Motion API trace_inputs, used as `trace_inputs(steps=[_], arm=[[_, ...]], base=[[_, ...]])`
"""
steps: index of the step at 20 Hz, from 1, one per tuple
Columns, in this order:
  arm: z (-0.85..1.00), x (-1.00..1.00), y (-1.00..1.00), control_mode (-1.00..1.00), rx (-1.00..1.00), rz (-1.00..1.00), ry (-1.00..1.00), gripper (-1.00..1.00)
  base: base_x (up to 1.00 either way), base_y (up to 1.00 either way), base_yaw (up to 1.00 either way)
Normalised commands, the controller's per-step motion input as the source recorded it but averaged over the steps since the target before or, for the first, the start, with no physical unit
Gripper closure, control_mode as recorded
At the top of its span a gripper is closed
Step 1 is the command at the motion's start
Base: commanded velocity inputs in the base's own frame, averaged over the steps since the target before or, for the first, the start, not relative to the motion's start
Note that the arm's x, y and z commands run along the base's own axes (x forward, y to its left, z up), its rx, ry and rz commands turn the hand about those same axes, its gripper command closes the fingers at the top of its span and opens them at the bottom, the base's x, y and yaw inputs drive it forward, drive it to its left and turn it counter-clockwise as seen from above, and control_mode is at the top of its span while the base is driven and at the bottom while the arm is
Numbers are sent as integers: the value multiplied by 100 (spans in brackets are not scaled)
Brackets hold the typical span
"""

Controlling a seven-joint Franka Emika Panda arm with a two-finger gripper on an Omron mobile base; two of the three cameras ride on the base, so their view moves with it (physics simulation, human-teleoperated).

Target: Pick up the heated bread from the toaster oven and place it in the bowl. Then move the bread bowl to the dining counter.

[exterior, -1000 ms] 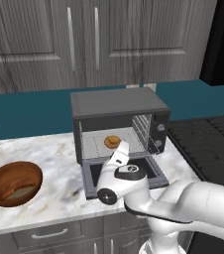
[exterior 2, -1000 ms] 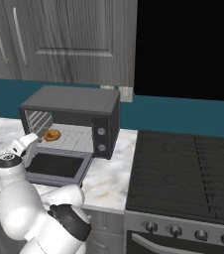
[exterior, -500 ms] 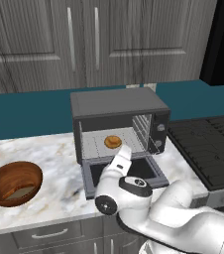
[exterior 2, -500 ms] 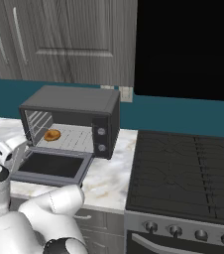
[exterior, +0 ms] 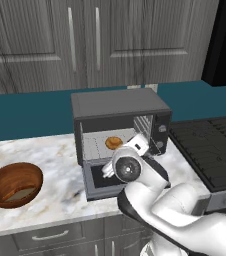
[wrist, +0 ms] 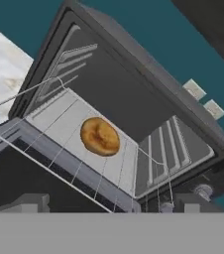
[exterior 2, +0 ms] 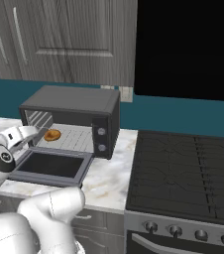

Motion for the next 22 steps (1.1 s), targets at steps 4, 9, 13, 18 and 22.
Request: trace_inputs(steps=[4,9,13,18,22], arm=[[0,0,0,-100,43,-12,11,-100],[0,0,10,-100,38,-12,21,-100],[7,4,0,-100,22,-2,35,-100],[1,2,0,-100,0,0,7,-100],[0,0,0,-100,0,0,0,-100]], base=[[0,0,0],[0,0,0],[0,0,0],[0,0,0],[0,0,0]])
